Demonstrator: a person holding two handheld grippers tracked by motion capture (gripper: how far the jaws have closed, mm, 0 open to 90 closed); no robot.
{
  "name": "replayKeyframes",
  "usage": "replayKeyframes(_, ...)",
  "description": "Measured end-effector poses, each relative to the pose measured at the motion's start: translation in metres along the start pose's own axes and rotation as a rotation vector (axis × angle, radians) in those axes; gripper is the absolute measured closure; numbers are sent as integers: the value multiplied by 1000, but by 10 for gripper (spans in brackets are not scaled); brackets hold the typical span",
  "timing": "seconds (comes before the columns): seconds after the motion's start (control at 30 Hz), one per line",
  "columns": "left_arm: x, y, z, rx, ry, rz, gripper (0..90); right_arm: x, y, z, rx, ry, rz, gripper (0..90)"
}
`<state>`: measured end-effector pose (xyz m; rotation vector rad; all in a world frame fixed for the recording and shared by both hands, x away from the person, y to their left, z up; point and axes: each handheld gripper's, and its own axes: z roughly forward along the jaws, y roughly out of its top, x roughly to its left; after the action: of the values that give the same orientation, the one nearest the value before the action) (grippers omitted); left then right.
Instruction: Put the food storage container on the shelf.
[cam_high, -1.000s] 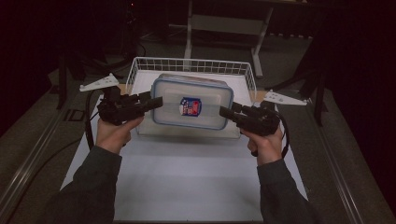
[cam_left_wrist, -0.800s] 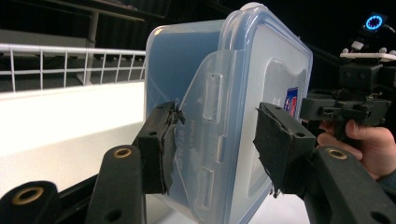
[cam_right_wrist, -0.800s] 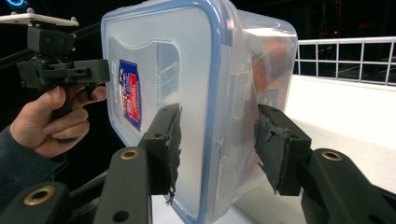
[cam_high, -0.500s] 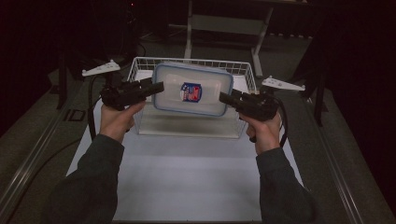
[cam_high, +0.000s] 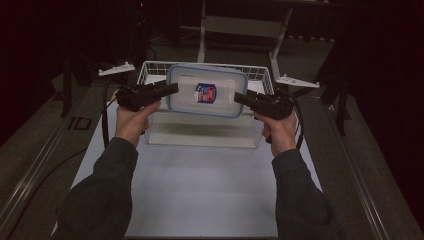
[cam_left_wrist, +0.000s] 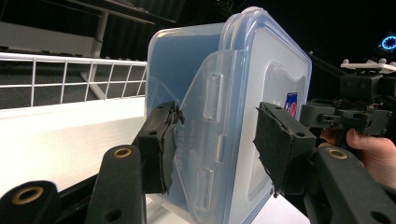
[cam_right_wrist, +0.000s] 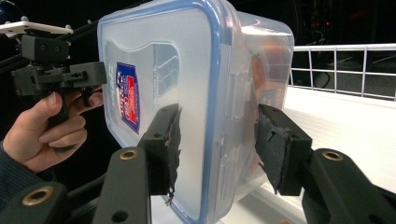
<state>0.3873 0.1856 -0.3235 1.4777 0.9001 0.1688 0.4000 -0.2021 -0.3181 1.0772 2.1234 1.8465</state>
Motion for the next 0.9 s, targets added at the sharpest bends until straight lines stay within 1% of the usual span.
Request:
replayKeyframes(0.1, 3, -2, 4, 1, 8, -9, 490, -5, 1, 3, 6, 0, 11, 513)
replayKeyframes(0.17, 5, -4, 6, 2, 12, -18, 490, -9, 1, 5, 8, 0, 27, 513)
replayKeyframes(0.33, 11, -9, 11, 16, 22, -37, 489, -15, -1, 9, 27, -15, 44, 511)
replayKeyframes(0.37, 13, -11, 11, 10, 13, -43, 488, -16, -2, 10, 29, -15, 52, 512)
replayKeyframes(0.43, 15, -12, 12, 0, 12, -54, 488, -16, -3, 11, 14, -14, 58, 513)
replayKeyframes(0.5, 15, -12, 12, -2, 19, -59, 486, -17, -2, 12, 13, -18, 69, 512)
replayKeyframes(0.63, 14, -10, 14, -7, 39, -57, 484, -20, -3, 13, -3, -15, 100, 512)
replayKeyframes(0.73, 16, -10, 16, -24, 47, -76, 484, -20, -3, 15, -11, -18, 107, 512)
replayKeyframes(0.8, 16, -10, 17, -28, 54, -77, 484, -23, -3, 16, -19, -16, 121, 512)
replayKeyframes(0.9, 16, -10, 18, -29, 63, -72, 484, -24, -3, 17, -22, -14, 126, 512)
